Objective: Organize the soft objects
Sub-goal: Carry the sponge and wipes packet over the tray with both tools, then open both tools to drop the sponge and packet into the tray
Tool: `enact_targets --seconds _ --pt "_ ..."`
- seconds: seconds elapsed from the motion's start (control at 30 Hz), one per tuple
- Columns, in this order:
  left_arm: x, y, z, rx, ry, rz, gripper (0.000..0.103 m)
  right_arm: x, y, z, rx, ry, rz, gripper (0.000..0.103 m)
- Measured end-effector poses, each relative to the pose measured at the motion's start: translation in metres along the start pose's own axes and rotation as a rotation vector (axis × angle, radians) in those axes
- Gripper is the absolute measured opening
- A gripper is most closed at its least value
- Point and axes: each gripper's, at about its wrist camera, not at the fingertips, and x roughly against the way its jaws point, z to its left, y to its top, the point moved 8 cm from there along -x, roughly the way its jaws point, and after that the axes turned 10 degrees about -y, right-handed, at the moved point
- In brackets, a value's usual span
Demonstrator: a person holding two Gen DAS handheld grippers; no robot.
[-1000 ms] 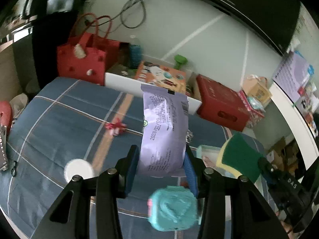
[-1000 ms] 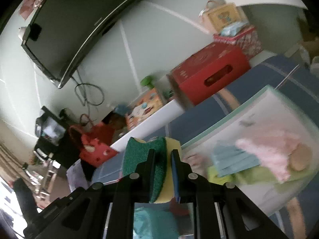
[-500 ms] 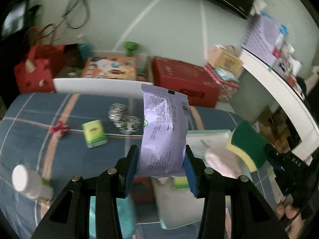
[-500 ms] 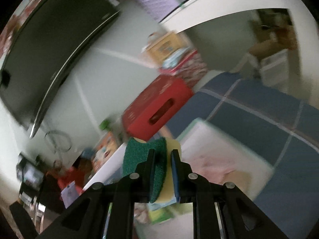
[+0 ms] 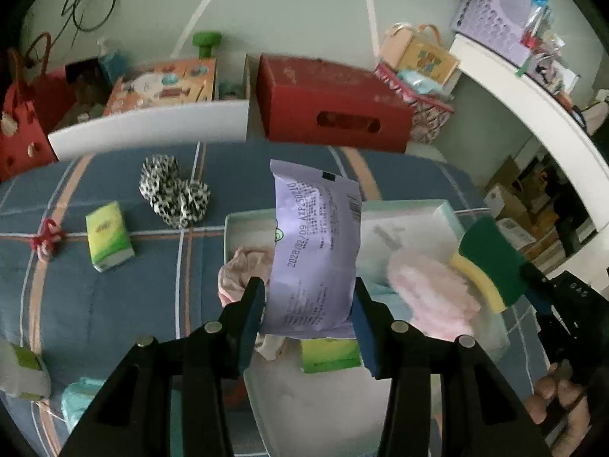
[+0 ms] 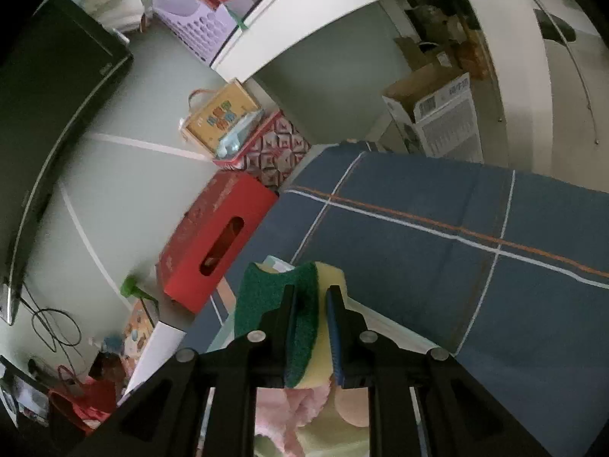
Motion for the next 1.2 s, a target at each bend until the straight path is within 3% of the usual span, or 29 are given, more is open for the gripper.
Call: enact_targets --seconds 0.4,0.53,0.67,0.9,1.13,1.2 --pt "-0.035 -0.009 0.023 0.066 0.024 0.049 0.047 -0.031 -0.012 0.008 0.023 -0.016 0.035 0.018" --pt "-0.036 -0.011 0.022 0.068 0.026 0.063 0.054 -0.031 -0.012 0.009 0.037 -0.036 0.038 0.02" --pt "-0.028 -0.008 0.019 0.071 0.019 0.061 0.064 -0.022 -0.007 0.012 0.063 -0.057 0.026 0.02" --pt "0.003 0.002 0.019 0.045 0.064 0.036 0.067 0.007 0.004 0.032 0.157 -0.07 -0.013 0.02" --pt "0.041 0.012 0.036 0.018 0.123 0.007 0.07 0.029 -0.009 0.074 0.301 0.002 0.022 0.02" --pt "0.055 0.015 0.045 -0.001 0.16 -0.009 0.08 0.033 -0.016 0.086 0.357 0.001 0.031 0.023"
